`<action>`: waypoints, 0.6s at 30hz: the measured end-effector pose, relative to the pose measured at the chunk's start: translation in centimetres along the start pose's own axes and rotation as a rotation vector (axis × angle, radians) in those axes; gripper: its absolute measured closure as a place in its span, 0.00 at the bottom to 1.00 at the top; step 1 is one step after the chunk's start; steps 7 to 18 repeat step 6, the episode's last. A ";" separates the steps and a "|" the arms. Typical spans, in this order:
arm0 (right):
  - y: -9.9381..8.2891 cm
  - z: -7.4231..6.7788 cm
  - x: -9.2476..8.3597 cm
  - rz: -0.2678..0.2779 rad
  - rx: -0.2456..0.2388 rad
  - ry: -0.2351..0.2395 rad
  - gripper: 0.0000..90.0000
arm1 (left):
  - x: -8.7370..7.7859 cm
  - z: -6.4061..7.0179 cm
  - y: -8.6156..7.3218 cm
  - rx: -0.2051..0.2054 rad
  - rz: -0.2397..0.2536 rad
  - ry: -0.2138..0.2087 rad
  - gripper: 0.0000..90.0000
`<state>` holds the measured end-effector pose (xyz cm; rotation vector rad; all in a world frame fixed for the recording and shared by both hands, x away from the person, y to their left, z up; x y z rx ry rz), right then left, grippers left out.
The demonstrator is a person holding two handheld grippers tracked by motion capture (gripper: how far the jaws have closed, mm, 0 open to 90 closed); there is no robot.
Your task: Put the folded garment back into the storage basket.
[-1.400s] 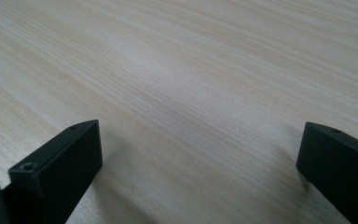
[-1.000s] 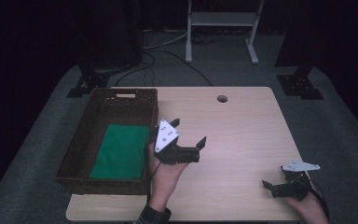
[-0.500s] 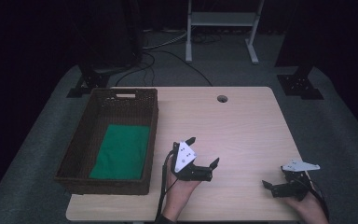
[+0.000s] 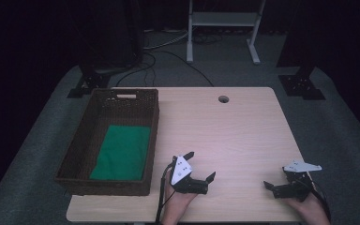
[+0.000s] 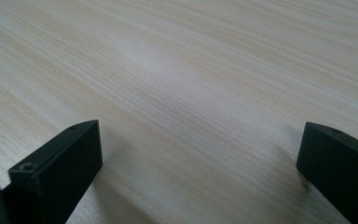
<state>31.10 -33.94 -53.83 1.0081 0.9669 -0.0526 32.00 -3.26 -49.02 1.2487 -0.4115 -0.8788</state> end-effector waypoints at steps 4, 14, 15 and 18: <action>0.0 0.0 0.0 0.000 0.000 0.000 0.00 | 0.0 -0.1 -0.4 -0.003 -0.003 0.007 0.00; 0.0 0.0 0.0 0.000 0.000 0.000 0.00 | -0.1 -0.1 -0.4 -0.003 0.002 0.008 0.00; 0.0 0.0 0.0 0.000 0.000 0.000 0.00 | -0.1 -0.1 -0.4 -0.003 0.002 0.008 0.00; 0.0 0.0 0.0 0.000 0.000 0.000 0.00 | -0.1 -0.1 -0.4 -0.003 0.002 0.008 0.00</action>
Point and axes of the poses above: each handheld gripper's, and its own axes: x roughly forward along the jaws, y roughly out of its top, z roughly to its right, the point moved 7 cm from there along x, roughly forward along the jaws, and after that the axes turned 15 degrees about -x, right-handed, at the moved point
